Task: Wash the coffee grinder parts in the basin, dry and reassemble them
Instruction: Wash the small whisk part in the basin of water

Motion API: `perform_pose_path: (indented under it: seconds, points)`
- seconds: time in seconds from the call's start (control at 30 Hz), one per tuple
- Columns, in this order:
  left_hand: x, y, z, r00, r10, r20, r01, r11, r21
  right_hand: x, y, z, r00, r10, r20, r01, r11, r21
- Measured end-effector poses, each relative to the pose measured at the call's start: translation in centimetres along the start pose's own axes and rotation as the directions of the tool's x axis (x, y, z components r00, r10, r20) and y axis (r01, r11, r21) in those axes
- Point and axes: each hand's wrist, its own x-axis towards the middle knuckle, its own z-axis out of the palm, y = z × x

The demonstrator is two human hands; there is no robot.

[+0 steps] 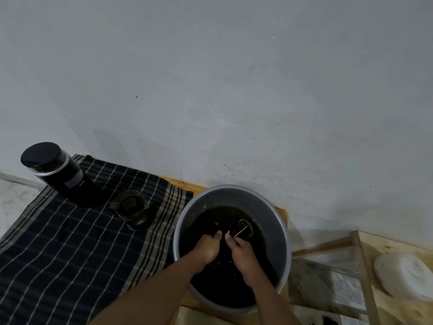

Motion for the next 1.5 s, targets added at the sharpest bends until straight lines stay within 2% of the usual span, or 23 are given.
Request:
perform_pose_path:
  seconds: [0.07,0.13,0.2,0.27,0.33,0.47,0.57,0.63,0.7,0.93,1.0,1.07,1.13,1.2,1.27,1.33,1.43,1.5]
  points:
    - [-0.4,0.1,-0.2,1.000,-0.025,0.013,0.025,1.000,-0.015,0.1,0.5,-0.1,0.997,0.067,0.049,-0.074,0.987,0.141]
    - [-0.4,0.0,-0.2,0.998,-0.057,0.029,0.059,0.997,-0.044,0.6,0.9,0.1,0.990,0.142,0.011,-0.140,0.955,0.263]
    - [-0.1,-0.2,0.1,0.995,-0.095,0.037,0.097,0.993,-0.064,1.1,0.9,0.7,0.960,0.202,-0.192,-0.132,0.936,0.326]
    - [0.2,-0.4,0.6,0.995,-0.091,0.043,0.094,0.993,-0.078,1.5,0.6,1.3,0.889,0.192,-0.416,-0.059,0.948,0.312]
    - [0.5,-0.4,0.9,0.997,-0.069,0.019,0.071,0.994,-0.080,1.5,0.1,2.1,0.855,0.200,-0.479,-0.020,0.935,0.354]
    - [0.3,-0.1,0.8,0.999,-0.044,-0.010,0.043,0.993,-0.112,1.3,-0.2,2.8,0.917,0.336,-0.214,-0.163,0.807,0.568]
    - [0.1,-0.1,0.6,0.998,-0.055,-0.013,0.055,0.997,-0.053,1.4,-0.6,1.5,0.924,0.361,-0.127,-0.237,0.801,0.550]
    - [0.0,-0.2,0.6,0.997,-0.082,-0.014,0.082,0.997,0.000,1.9,-0.6,0.6,0.909,0.401,-0.115,-0.250,0.744,0.619]
    - [0.3,-0.4,0.7,0.991,-0.134,0.017,0.134,0.991,-0.014,2.4,-0.8,0.3,0.897,0.432,-0.096,-0.232,0.644,0.729]
    - [-0.2,0.0,0.3,0.989,-0.139,0.045,0.140,0.990,-0.016,3.3,-0.5,1.5,0.859,0.466,-0.211,-0.077,0.526,0.847]
    - [-0.2,0.0,0.4,0.991,-0.131,0.019,0.132,0.991,-0.009,3.5,-0.3,1.7,0.860,0.446,-0.250,-0.061,0.574,0.817]
    - [0.1,-0.2,0.7,0.995,-0.100,-0.004,0.100,0.995,-0.008,3.2,-0.4,1.7,0.884,0.400,-0.241,-0.120,0.694,0.710]
    - [0.3,-0.1,0.9,0.997,-0.069,-0.017,0.067,0.995,-0.073,2.2,-1.0,1.5,0.923,0.343,-0.172,-0.217,0.837,0.503]
    - [0.7,-0.1,1.0,0.997,-0.072,-0.036,0.065,0.982,-0.176,1.1,-1.7,1.0,0.953,0.287,-0.092,-0.258,0.935,0.243]
    - [0.7,-0.1,0.8,0.992,-0.109,-0.060,0.089,0.960,-0.265,0.3,-2.0,0.4,0.960,0.276,-0.039,-0.275,0.961,0.038]
    - [1.4,-0.3,0.6,0.990,-0.113,-0.081,0.082,0.947,-0.311,0.2,-1.8,0.1,0.965,0.258,-0.037,-0.260,0.962,-0.078]
    - [1.6,-0.5,0.5,0.995,-0.085,-0.058,0.062,0.942,-0.331,0.3,-1.5,0.2,0.971,0.215,-0.102,-0.222,0.973,-0.065]
    - [1.2,-0.4,0.2,0.994,-0.099,-0.049,0.075,0.928,-0.365,-0.1,-1.7,0.2,0.967,0.250,-0.058,-0.254,0.965,-0.070]
